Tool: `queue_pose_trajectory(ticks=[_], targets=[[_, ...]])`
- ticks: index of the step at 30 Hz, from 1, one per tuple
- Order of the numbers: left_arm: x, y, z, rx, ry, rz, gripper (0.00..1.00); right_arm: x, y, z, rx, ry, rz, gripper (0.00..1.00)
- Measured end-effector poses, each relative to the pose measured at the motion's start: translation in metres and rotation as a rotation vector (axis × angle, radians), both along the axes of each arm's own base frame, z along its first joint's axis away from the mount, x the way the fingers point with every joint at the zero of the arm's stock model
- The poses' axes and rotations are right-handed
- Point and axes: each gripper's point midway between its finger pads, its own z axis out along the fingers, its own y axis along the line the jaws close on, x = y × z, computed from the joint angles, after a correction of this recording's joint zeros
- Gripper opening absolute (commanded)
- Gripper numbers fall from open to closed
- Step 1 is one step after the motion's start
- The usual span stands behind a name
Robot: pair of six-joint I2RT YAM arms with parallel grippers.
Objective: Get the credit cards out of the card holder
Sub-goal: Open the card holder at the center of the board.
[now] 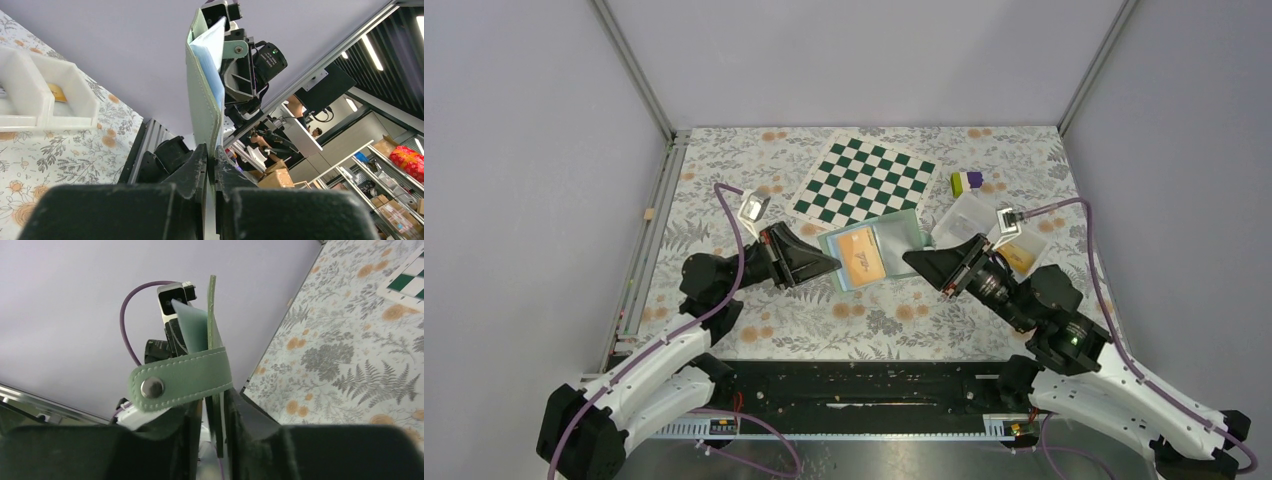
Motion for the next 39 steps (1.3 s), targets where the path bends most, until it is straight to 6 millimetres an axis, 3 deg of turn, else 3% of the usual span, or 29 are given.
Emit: queue_pose_trajectory(ticks=[4, 8, 9, 12, 16, 18, 21, 24, 28, 31, 39], targets=[[0.001, 0.0, -0.004, 0.015, 0.011, 0.003, 0.0, 0.0, -0.008, -0.008, -0.041, -0.005, -0.026, 0.56], [0.002, -0.001, -0.009, 0.034, 0.017, 0.011, 0.0, -0.001, -0.029, -0.015, -0.114, -0.006, -0.086, 0.58], [0.003, -0.001, -0.013, 0.051, 0.019, 0.017, 0.0, -0.006, -0.051, 0.0, -0.116, -0.043, -0.136, 0.58], [0.004, -0.001, -0.015, 0.057, 0.022, 0.019, 0.0, -0.012, -0.063, 0.013, -0.134, -0.066, -0.148, 0.57], [0.005, -0.002, -0.018, 0.067, 0.018, 0.024, 0.0, -0.028, -0.074, 0.067, -0.112, -0.15, -0.117, 0.5], [0.004, -0.002, -0.017, 0.066, 0.015, 0.024, 0.0, -0.038, -0.065, 0.091, -0.092, -0.189, -0.044, 0.47], [0.002, 0.0, -0.014, 0.06, 0.006, 0.024, 0.0, -0.045, -0.029, 0.099, -0.092, -0.2, 0.108, 0.44], [-0.001, 0.001, -0.011, 0.052, -0.007, 0.025, 0.0, -0.039, 0.013, 0.078, -0.139, -0.142, 0.23, 0.43], [-0.004, 0.003, -0.008, 0.045, -0.019, 0.023, 0.0, -0.027, 0.049, 0.034, -0.242, -0.05, 0.318, 0.5], [-0.006, 0.003, -0.008, 0.047, -0.024, 0.016, 0.0, -0.028, 0.055, 0.019, -0.284, -0.046, 0.355, 0.52], [-0.017, 0.005, -0.01, 0.054, -0.049, -0.024, 0.0, -0.031, 0.052, 0.015, -0.335, -0.112, 0.375, 0.51]])
